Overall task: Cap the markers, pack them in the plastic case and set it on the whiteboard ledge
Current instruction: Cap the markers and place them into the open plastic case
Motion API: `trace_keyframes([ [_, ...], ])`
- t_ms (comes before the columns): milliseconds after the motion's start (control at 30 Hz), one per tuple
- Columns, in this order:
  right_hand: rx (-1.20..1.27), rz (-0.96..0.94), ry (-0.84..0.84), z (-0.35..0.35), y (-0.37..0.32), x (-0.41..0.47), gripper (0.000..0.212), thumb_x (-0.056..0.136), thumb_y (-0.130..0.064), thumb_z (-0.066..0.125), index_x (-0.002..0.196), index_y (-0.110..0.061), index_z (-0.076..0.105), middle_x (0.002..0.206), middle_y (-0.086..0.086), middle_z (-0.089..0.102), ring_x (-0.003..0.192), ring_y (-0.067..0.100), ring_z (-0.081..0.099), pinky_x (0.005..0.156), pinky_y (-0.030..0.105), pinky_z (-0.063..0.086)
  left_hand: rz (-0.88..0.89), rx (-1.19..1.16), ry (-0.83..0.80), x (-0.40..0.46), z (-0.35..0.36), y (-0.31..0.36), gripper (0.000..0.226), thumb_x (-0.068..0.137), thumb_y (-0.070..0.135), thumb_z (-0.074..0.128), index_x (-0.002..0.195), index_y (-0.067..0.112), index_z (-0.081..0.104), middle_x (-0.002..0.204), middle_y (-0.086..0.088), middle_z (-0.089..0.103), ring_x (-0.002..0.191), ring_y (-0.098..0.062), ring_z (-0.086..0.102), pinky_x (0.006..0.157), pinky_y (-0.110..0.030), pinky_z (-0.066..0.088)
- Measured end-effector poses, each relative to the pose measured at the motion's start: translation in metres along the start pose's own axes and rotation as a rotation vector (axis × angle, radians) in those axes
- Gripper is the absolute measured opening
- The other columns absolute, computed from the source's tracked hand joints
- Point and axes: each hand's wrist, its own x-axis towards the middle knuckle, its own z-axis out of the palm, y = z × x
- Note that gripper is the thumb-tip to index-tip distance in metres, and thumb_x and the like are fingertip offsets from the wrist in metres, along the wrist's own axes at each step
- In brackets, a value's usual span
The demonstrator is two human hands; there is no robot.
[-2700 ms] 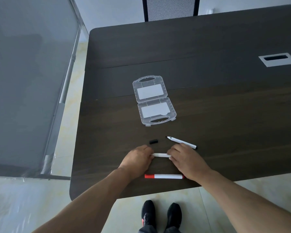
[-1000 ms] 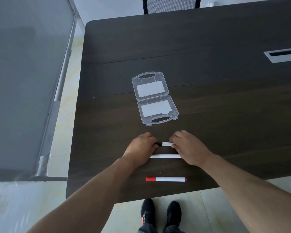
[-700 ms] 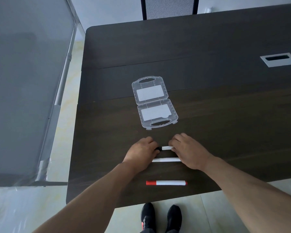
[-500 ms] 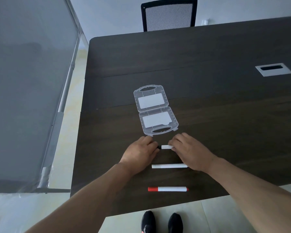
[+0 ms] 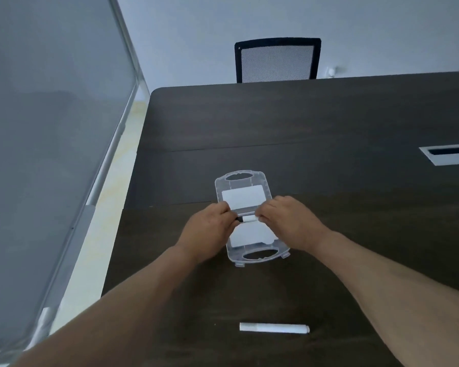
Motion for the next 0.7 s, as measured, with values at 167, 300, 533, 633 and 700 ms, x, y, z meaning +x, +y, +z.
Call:
trace_keyframes([
  [167,0.013,-0.017,0.003,0.026,0.015,0.021,0.019,0.083,-0.022,0.072,0.102,-0.02,0.068,0.098,0.0,0.072,0.081,0.014,0.063,0.077,0.026,0.05,-0.059,0.025,-0.004,0.012,0.02,-0.016,0.026,0.096,0.033,0.048,0.111,0.021,0.067,0.105,0.002,0.062,0.084,-0.013,0.055,0.068,-0.027,0.052],
  [300,0.01,-0.032,-0.032,0.045,0.023,0.027,0.027,0.081,-0.025,0.073,0.107,-0.02,0.068,0.104,0.002,0.071,0.09,0.018,0.064,0.084,0.032,0.052,-0.092,0.034,-0.028,0.015,0.035,-0.022,0.026,0.097,0.034,0.046,0.107,0.022,0.066,0.101,0.001,0.06,0.081,-0.015,0.053,0.064,-0.029,0.049],
  [533,0.017,-0.052,-0.025,0.055,0.028,0.024,0.032,0.077,-0.02,0.077,0.107,-0.016,0.067,0.104,0.006,0.07,0.091,0.022,0.063,0.08,0.034,0.052,-0.111,0.023,-0.035,0.016,0.048,-0.025,0.024,0.096,0.035,0.048,0.105,0.022,0.066,0.101,0.003,0.06,0.079,-0.012,0.053,0.063,-0.028,0.051],
  [633,0.038,-0.057,-0.023,0.056,0.03,0.024,0.033,0.075,-0.014,0.078,0.107,-0.014,0.066,0.104,0.008,0.069,0.09,0.024,0.061,0.077,0.034,0.052,-0.127,0.016,-0.017,0.014,0.051,-0.024,0.019,0.093,0.03,0.055,0.099,0.019,0.068,0.094,0.0,0.061,0.074,-0.016,0.054,0.056,-0.031,0.05],
  [700,0.049,-0.057,-0.023,0.057,0.029,0.023,0.033,0.076,-0.013,0.077,0.107,-0.013,0.066,0.104,0.008,0.067,0.091,0.024,0.06,0.077,0.034,0.053,-0.14,0.01,0.002,0.012,0.053,-0.023,0.015,0.091,0.027,0.058,0.094,0.017,0.069,0.09,-0.001,0.061,0.071,-0.017,0.054,0.053,-0.031,0.049],
])
